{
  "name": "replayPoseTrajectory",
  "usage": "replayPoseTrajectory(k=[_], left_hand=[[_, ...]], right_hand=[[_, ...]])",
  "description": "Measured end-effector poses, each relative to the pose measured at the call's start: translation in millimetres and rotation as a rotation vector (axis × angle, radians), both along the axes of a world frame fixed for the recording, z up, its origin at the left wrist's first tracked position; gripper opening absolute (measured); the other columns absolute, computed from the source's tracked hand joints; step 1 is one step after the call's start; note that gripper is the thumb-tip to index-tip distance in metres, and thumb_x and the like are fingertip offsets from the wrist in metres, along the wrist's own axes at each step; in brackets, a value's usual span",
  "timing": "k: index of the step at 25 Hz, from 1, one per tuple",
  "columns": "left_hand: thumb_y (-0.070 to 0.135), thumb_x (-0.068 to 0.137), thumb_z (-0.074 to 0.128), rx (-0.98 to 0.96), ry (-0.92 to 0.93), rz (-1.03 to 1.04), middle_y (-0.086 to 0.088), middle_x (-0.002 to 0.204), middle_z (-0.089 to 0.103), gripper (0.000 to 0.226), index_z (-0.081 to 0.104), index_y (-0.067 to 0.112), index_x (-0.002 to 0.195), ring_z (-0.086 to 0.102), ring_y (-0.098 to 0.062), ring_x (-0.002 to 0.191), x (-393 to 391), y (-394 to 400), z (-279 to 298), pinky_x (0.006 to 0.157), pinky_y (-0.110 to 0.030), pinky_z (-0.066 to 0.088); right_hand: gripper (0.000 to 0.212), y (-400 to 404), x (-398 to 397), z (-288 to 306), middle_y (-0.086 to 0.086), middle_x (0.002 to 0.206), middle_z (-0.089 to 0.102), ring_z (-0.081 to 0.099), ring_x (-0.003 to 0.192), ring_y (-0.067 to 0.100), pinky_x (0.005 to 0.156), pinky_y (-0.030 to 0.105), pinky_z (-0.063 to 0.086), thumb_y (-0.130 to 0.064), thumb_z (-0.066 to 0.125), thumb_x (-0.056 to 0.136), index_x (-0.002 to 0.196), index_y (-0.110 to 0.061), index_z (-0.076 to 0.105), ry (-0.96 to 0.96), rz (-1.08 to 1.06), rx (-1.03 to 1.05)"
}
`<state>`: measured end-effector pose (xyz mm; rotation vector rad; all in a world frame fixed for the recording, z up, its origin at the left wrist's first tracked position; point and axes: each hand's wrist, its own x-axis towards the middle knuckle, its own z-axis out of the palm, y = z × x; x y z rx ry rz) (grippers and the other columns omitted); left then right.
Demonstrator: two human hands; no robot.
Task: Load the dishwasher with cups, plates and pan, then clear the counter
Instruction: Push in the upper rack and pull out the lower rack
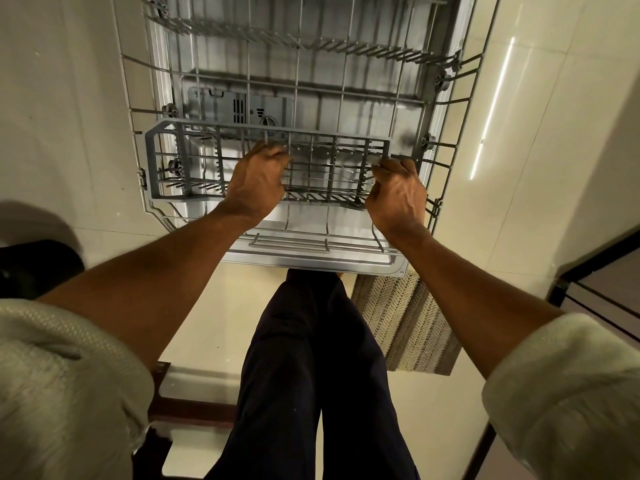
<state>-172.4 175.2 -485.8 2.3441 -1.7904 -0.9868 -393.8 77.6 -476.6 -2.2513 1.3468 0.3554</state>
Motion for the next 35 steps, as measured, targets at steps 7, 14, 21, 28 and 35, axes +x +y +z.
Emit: replayPoseTrajectory(k=[7,14,21,28,35], left_hand=[[-0.001,0.085,0.060,0.132,-0.066,-0.087,-0.014,0.148,0.048,0.058,0.048,0.000,0.142,0.042,-0.027,0.139,-6.0,7.8,2.6,0.120,-0.035,0.028],[0.002,0.089,0.059,0.131,-0.053,-0.037,-0.012,0.159,0.031,0.067,0.034,0.002,0.150,0.023,-0.021,0.150,-9.3,4.7,11.3,0.121,-0.025,0.007],[0.003,0.089,0.055,0.137,-0.061,-0.084,-0.013,0.163,0.019,0.073,0.023,0.003,0.154,0.015,-0.021,0.152,-11.9,12.3,34.7,0.122,-0.025,0.002],[0.022,0.092,0.051,0.299,-0.069,-0.119,-0.013,0.166,-0.005,0.086,-0.003,0.006,0.157,-0.007,-0.024,0.153,-25.2,45.0,57.5,0.125,-0.041,0.004],[0.021,0.092,0.048,0.307,-0.081,-0.049,-0.013,0.166,-0.008,0.085,-0.004,0.006,0.157,-0.010,-0.025,0.153,-32.1,77.2,108.4,0.125,-0.041,0.001]], right_hand=[[0.037,-0.8,-0.4,3.5,0.010,0.115,0.069,0.057,0.112,0.032,0.078,0.044,0.057,0.003,0.063,0.078,0.114,-0.004,0.070,0.006,0.004,0.016],[0.046,-2.0,1.0,9.3,0.009,0.119,0.067,0.054,0.119,0.032,0.085,0.043,0.056,0.001,0.064,0.080,0.125,-0.006,0.065,0.027,0.022,0.066],[0.057,4.4,4.1,34.7,0.008,0.135,0.058,0.047,0.128,0.030,0.095,0.046,0.053,-0.006,0.063,0.083,0.139,-0.009,0.053,0.073,0.062,0.089],[0.079,30.0,8.2,63.9,0.014,0.168,0.006,0.007,0.155,0.029,0.126,0.045,0.013,-0.032,0.052,0.097,0.160,-0.008,0.010,0.208,0.191,0.208],[0.082,57.7,17.6,111.4,0.013,0.166,-0.015,-0.010,0.154,0.028,0.126,0.043,0.000,-0.047,0.038,0.102,0.159,-0.009,-0.008,0.284,0.278,0.237]])
